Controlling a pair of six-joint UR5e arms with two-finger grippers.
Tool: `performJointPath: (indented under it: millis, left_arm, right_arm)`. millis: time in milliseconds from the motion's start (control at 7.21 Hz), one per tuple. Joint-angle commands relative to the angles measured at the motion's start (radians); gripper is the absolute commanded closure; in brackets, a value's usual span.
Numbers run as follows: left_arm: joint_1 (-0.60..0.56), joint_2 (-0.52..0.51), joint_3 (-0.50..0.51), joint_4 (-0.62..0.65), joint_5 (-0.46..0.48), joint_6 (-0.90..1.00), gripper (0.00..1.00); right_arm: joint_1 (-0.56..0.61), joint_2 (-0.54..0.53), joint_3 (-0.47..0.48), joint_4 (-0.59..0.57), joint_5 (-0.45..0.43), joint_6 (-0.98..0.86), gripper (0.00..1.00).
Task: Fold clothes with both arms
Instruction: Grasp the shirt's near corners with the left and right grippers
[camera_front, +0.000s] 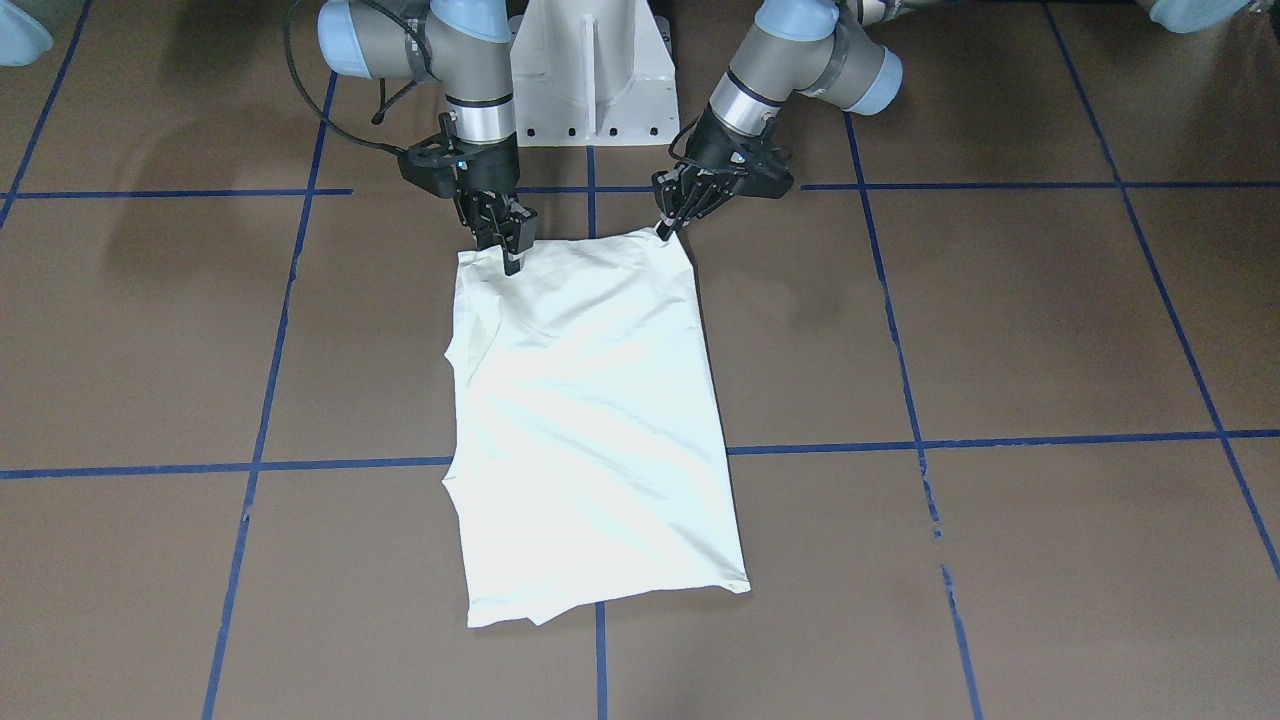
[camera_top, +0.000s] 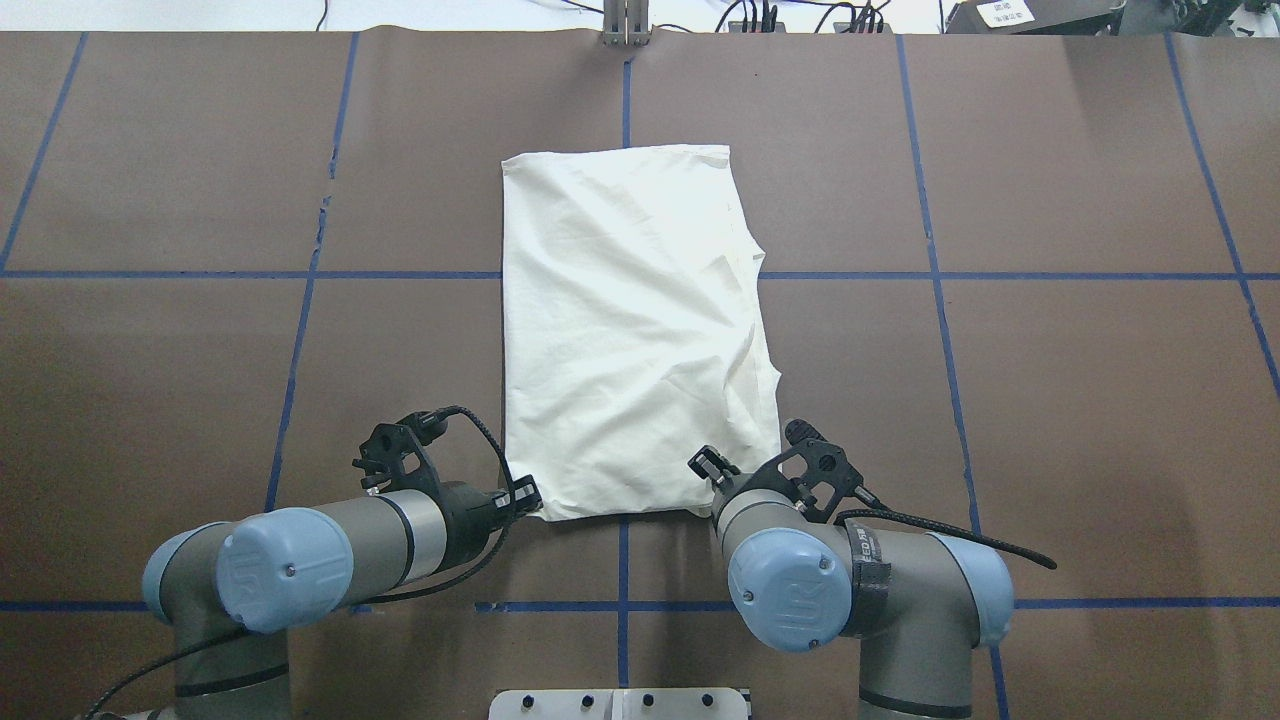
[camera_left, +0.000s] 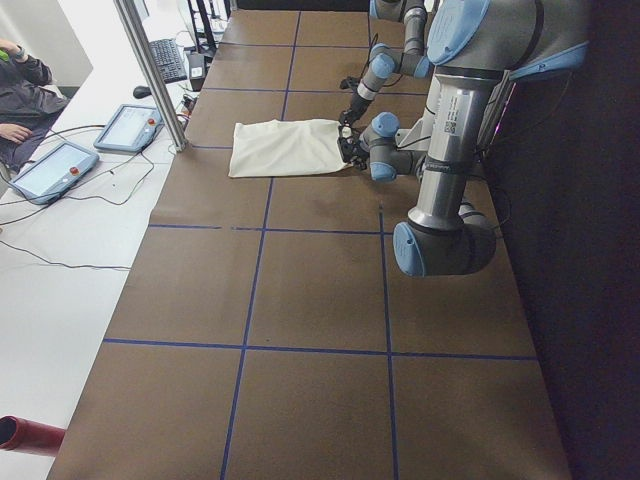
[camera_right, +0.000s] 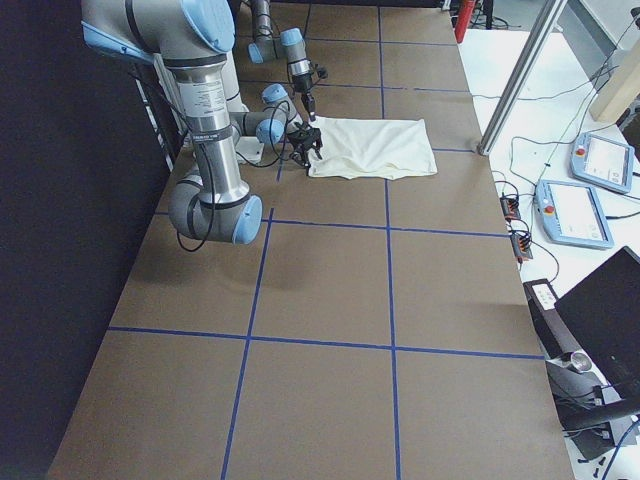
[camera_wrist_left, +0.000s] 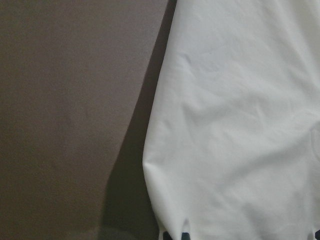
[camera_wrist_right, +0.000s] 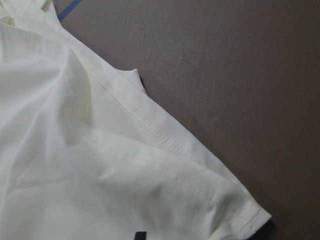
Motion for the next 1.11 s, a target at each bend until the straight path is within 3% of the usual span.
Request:
performJointPath:
  millis: [0, 139, 416, 972]
  left_arm:
    - [0.0, 0.0, -0.005, 0.0, 0.0, 0.001, 1.0]
    - [0.0, 0.0, -0.005, 0.0, 0.002, -0.001, 1.0]
    - [0.0, 0.0, -0.005, 0.0, 0.0, 0.001, 1.0]
    - [0.0, 0.002, -0.022, 0.002, -0.002, 0.002, 1.0]
  right_arm:
    - [0.0, 0.002, -0.007, -0.002, -0.002, 0.004, 0.56]
    - [0.0, 0.005, -0.008, -0.002, -0.002, 0.004, 0.62]
    - [0.0, 0.014, -0.008, -0.002, -0.002, 0.061, 1.0]
    - [0.017, 0.022, 0.027, -0.002, -0.001, 0.089, 1.0]
